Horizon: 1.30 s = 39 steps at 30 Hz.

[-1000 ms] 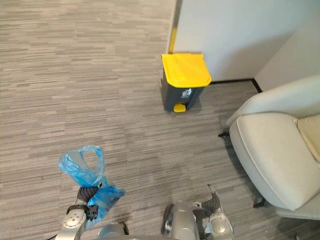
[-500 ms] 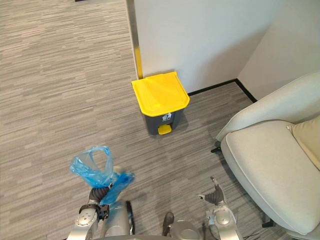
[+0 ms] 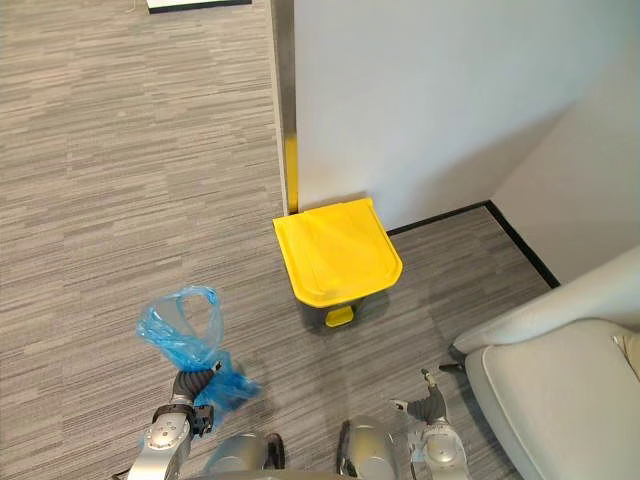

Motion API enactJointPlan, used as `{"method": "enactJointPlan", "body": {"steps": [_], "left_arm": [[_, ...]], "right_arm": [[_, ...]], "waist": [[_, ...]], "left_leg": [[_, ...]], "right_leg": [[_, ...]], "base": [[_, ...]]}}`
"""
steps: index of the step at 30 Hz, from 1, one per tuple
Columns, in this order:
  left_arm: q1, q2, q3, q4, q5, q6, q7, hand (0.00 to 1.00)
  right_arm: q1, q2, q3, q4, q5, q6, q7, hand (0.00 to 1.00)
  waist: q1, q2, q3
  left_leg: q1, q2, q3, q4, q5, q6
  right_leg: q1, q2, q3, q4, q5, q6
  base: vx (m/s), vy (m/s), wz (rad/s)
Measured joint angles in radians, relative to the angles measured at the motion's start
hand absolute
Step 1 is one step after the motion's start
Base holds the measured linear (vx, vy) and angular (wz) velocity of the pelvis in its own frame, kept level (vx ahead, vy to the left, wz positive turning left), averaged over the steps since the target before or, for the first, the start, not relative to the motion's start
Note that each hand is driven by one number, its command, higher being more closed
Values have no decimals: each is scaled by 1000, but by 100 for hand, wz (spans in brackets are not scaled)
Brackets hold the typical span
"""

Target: Gather rubbish on tea table into small bin, then transfer packed bag to large trash can.

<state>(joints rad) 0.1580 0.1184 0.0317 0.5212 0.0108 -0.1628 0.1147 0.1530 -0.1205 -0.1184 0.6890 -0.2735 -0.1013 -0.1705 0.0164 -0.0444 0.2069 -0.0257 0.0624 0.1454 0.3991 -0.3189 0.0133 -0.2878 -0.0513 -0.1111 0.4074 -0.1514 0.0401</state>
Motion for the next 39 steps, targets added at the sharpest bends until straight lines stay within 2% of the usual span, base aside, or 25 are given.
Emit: {"method": "enactJointPlan", "body": {"steps": [1, 2, 3, 4, 5, 8, 9, 10, 11, 12, 13, 14, 15, 17, 25, 27, 29, 32, 36, 39], "left_arm": [[0, 0, 8, 8, 0, 1, 0, 100], [3, -16, 18, 20, 0, 3, 1, 100], [19, -21, 20, 18, 0, 2, 1, 100], [20, -25, 20, 19, 0, 2, 1, 100], [20, -35, 20, 20, 0, 1, -2, 100], [20, -58, 18, 17, 0, -1, -5, 100], [26, -62, 19, 13, 0, -1, -7, 100], [26, -61, 19, 13, 0, 1, -7, 100], [30, -60, 20, 6, 0, 1, -7, 100], [35, -58, 19, -11, 0, 2, -8, 100], [38, -58, 19, -16, 0, 2, -8, 100], [46, -56, 18, -17, 0, 2, -8, 100], [48, -60, 16, -17, 0, 2, -8, 100], [47, -64, 9, -17, 1, 3, -10, 100], [43, -51, 10, 31, 6, 5, -26, 100], [47, -37, 10, 31, 10, 5, -26, 100], [48, -24, 12, 32, 12, 5, -25, 100], [42, -15, 15, 40, 13, 5, -24, 100], [39, -15, 15, 44, 11, 4, -21, 100], [36, -15, 11, 41, 10, 4, -21, 100]], "right_arm": [[3, -3, -2, 7, 2, 0, 0, 0], [2, -10, -12, 27, 10, 2, 0, 0], [1, -5, -29, 18, 33, 1, 0, 0], [1, -5, -33, 14, 38, 1, 0, 0], [2, -6, -49, 13, 46, 2, -1, 0], [3, 4, -91, 10, 81, 1, -2, 0], [8, 0, -107, -12, 99, -3, -2, 0], [8, 8, -108, -12, 110, -5, -2, 0], [9, 29, -107, -18, 119, -7, -1, 0], [13, 41, -107, -30, 132, -8, -1, 0], [13, 43, -108, -31, 141, -8, -1, 0], [15, 46, -119, -31, 155, -7, -1, 0], [15, 46, -127, -31, 161, -7, -2, 0], [13, 53, -162, -32, 169, -7, -2, 0], [30, 47, -210, 36, 169, -3, -2, 0], [29, 47, -210, 59, 167, 0, -2, 0], [29, 44, -209, 70, 166, 0, -2, 0], [22, 31, -205, 84, 162, 4, -2, 0], [-33, 13, -158, 84, 146, 22, -3, 0], [-86, 0, -107, 83, 145, 23, -2, 0]], "waist": [[-3, 7, 4], [5, 35, -13], [13, 44, -19], [18, 44, -19], [20, 44, -20], [24, 45, -18], [24, 64, -28], [28, 52, -29], [34, 29, -37], [29, 15, -39], [28, 13, -38], [29, 23, -32], [28, 13, -39], [29, 15, -42], [15, 35, -57], [-1, 40, -61], [-1, 44, -62], [-2, 45, -64], [-2, 48, -64], [-1, 50, -62]], "left_leg": [[14, 2, -10, 4, -11, -16], [26, 31, -17, 9, -16, -32], [12, 44, -10, 60, 7, -70], [-4, 50, -11, 80, 6, -85], [-4, 50, -2, 75, -5, -80], [-21, 68, 12, -17, 12, -96], [-47, 109, 42, -33, 92, -95], [-51, 105, 54, -1, 85, -85], [-89, 98, 62, 68, 85, -86], [-117, 105, 86, 127, 85, -86], [-120, 109, 105, 142, 85, -86], [-117, 112, 140, 156, 85, -86], [-107, 112, 165, 155, 85, -85], [-87, 104, 195, 121, 85, -85], [22, 92, 243, -77, 102, -67], [52, 86, 262, -144, 141, -76], [73, 86, 282, -187, 165, -82], [76, 81, 304, -200, 169, -81], [65, 80, 325, -206, 169, -80], [26, 89, 323, -166, 151, -56]], "right_leg": [[13, 9, 3, -19, 65, -22], [43, 29, -10, -35, 69, -31], [81, 34, -11, -78, 69, -41], [99, 30, -8, -93, 68, -41], [136, 21, -5, -122, 69, -42], [233, -4, -34, -166, 68, -41], [261, 4, -56, -161, 38, -9], [268, -3, -53, -160, 23, 2], [271, -19, -57, -164, 11, 15], [290, -25, -74, -185, 13, 16], [300, -29, -79, -195, 15, 18], [321, -42, -79, -217, 17, 22], [333, -47, -79, -229, 18, 24], [340, -54, -75, -251, 25, 33], [344, -32, -49, -273, 31, 29], [337, -26, -42, -272, 53, 13], [325, -17, -17, -274, 75, 14], [307, -16, 9, -275, 80, 12], [264, -8, 61, -287, 122, 22], [175, -8, 65, -179, 124, 24]], "base": [[454, -88, 43], [529, -83, 21], [441, -67, 5], [377, -80, 6], [311, -53, 27], [287, 32, 40], [194, 126, 25], [166, 120, 27], [123, 99, 23], [110, 87, 27], [89, 123, 19], [69, 111, 3], [88, 120, -4], [91, 58, -10], [59, -50, -13], [14, -44, -14], [-1, -30, -35], [-21, -15, -34], [-72, 9, -43], [-108, 23, -24]]}}
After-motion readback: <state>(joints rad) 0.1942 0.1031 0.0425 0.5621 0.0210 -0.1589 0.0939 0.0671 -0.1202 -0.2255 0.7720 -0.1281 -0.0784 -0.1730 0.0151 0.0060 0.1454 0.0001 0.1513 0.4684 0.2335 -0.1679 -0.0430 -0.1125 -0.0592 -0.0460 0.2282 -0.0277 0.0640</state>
